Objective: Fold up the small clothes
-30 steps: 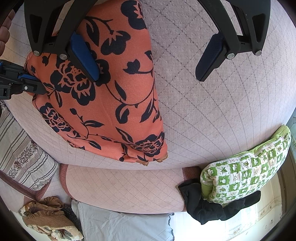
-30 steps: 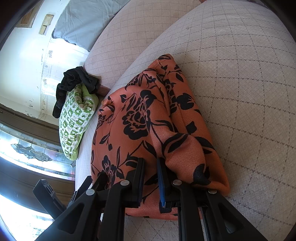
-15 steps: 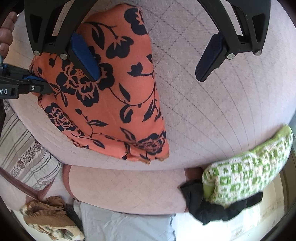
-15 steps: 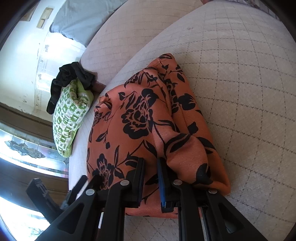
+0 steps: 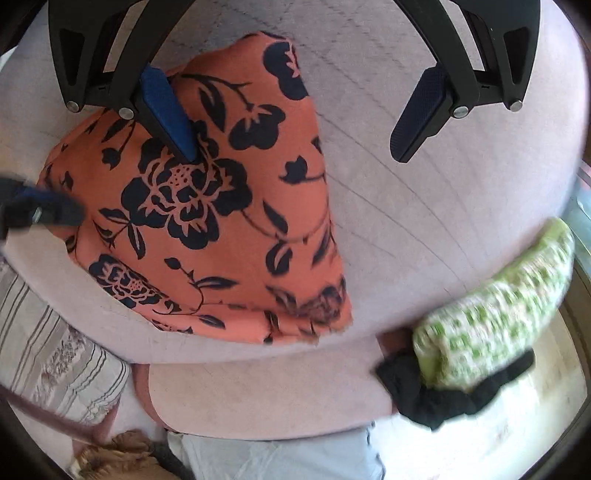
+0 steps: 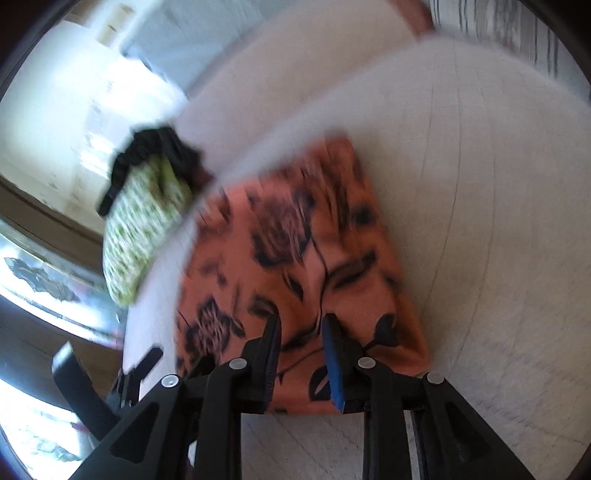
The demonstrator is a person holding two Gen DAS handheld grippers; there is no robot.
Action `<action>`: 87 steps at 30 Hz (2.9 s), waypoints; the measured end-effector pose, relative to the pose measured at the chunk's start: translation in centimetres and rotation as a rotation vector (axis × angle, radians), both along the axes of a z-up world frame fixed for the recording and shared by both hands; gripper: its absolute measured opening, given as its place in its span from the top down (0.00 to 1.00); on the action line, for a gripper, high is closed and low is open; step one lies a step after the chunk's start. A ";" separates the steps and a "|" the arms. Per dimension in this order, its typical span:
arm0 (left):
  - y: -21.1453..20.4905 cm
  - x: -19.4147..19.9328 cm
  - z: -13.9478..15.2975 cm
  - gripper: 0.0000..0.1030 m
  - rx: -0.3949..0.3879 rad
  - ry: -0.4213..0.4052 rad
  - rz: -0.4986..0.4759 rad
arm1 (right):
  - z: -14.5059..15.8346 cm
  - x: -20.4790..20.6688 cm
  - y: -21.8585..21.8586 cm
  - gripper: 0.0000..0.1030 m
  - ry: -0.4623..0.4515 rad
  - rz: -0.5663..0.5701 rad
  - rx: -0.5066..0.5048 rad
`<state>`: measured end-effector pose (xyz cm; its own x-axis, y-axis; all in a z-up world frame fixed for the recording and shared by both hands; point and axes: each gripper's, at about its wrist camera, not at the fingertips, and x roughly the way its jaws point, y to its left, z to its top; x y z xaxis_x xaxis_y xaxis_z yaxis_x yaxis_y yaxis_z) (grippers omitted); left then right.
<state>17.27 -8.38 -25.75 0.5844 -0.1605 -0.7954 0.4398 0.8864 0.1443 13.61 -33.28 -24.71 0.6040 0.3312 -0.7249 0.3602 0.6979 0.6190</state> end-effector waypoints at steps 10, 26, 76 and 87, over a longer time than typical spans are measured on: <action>1.7 0.1 3.2 0.00 -0.034 -0.070 0.010 | 2.6 -0.7 -1.7 0.71 -0.087 -0.073 -0.003; 3.7 1.8 4.3 0.00 -0.073 -0.072 0.064 | 1.0 -0.3 -6.0 0.21 -0.049 -0.183 0.107; 0.8 4.3 2.9 0.00 -0.137 0.045 -0.017 | -1.3 2.3 -7.1 0.21 -0.029 -0.076 0.133; 0.3 5.4 1.3 0.00 -0.157 0.124 -0.030 | -2.6 2.9 -7.5 0.21 -0.026 -0.071 0.159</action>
